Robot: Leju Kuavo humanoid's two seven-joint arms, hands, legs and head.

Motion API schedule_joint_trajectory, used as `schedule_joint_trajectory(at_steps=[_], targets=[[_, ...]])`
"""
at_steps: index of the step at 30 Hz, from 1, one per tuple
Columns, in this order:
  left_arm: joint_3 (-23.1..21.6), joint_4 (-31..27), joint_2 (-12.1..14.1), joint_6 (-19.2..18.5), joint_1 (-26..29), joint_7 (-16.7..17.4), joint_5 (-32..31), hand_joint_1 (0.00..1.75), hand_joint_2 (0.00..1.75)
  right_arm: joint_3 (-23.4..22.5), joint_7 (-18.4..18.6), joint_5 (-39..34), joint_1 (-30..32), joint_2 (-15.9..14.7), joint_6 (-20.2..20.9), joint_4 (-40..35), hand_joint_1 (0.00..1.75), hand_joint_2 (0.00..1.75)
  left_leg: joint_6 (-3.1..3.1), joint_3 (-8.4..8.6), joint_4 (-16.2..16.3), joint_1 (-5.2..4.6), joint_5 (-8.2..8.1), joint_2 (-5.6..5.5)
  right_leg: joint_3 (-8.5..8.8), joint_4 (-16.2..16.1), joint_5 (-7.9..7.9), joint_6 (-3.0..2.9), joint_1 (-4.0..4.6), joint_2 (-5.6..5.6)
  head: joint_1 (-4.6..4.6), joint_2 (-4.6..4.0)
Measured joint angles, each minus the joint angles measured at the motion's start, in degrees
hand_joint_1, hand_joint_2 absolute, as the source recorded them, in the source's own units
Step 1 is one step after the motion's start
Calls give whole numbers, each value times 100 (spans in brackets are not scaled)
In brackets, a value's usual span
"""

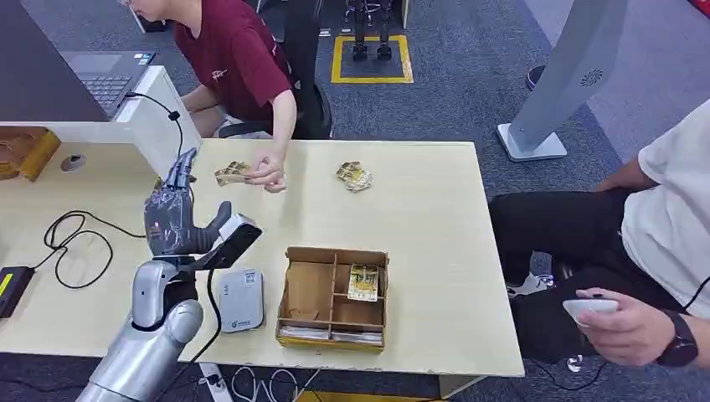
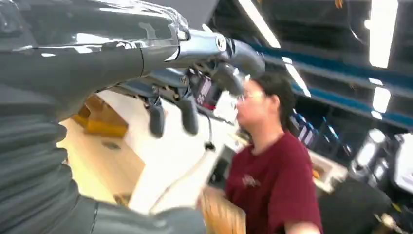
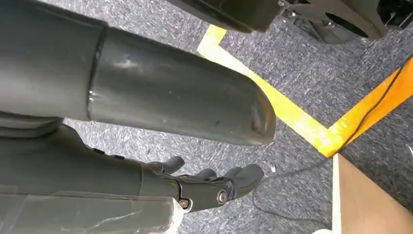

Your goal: Pass the card to the sensor for recognition and then transmit it.

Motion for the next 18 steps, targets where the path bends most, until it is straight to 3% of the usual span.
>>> schedule_joint_trajectory(at_steps=[8,13,15,18], targets=[[464,197,256,211,30,37,-137,0,175,74,28,-66,32,-4,15,-35,0,0,-3,-6,-1,3,2,-5,1,3,0,0,3,-4,2,0],[915,245,587,560,214,44,40,0,175,125,26,-201,72,-11,4,-35,0,0,-3,-8,-2,4,1,7,-3,5,-1,-1,3,8,4,0],[1385,228,906,682,462,-113,349,0,175,129,0,-277,102,-15,2,-48,0,0,-6,0,-4,5,-2,31,-8,9,-1,-2,4,34,4,0],[2250,81,1329,667,1031,-635,1098,0,175,144,-54,-424,221,-15,94,-159,0,0,-19,8,-13,5,-11,48,-15,12,-11,-17,4,50,-2,0]])
